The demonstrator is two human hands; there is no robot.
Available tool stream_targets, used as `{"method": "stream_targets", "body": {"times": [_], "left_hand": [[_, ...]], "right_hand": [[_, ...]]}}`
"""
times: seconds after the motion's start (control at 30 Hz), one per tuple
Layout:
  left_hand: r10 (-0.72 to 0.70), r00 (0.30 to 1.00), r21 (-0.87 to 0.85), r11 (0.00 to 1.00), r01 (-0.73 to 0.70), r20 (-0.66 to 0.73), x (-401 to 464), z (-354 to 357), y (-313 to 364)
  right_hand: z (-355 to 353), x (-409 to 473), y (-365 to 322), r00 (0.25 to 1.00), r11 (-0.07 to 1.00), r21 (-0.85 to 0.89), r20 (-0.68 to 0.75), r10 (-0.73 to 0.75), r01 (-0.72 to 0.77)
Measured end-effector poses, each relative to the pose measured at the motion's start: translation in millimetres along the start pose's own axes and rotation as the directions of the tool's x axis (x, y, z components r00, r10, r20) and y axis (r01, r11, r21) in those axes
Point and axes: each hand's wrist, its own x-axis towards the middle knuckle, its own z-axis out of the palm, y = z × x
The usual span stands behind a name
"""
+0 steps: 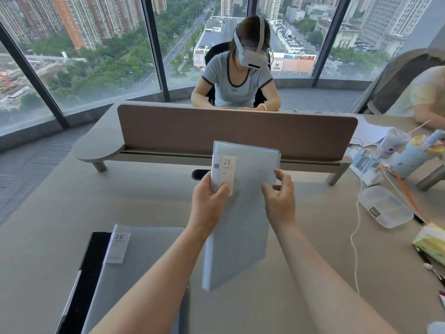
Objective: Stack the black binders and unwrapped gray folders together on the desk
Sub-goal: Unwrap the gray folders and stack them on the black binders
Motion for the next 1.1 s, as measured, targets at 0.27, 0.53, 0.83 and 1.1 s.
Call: {"method": "stream_targets", "body": {"times": [0.27, 0.53, 0.83, 1.1], "left_hand": [[-0.158, 0.986, -0.148, 0.978, 0.148, -0.06, 9, -30, -17], [-0.413, 0.908, -0.224, 0.893, 0.391, -0.064, 8, -57, -69], [-0.523, 0.845, 0.062, 0.845, 0.531, -0.114, 0, -60, -129], [-0.566, 0.818, 0.435, 0.713, 0.55, -0.106, -10, -50, -173]], "right_hand": [[-21, -5, 43, 0.953, 0.943, 0.142, 0.085, 0.291, -0.3], [-32, -28, 79, 0.862, 0.877, 0.137, 0.301, 0.407, -0.461], [-24, -38, 135, 0.79, 0.847, -0.181, 0.308, 0.531, -0.499], [-24, -61, 172, 0.799, 0.787, -0.469, 0.241, 0.551, -0.401]]}}
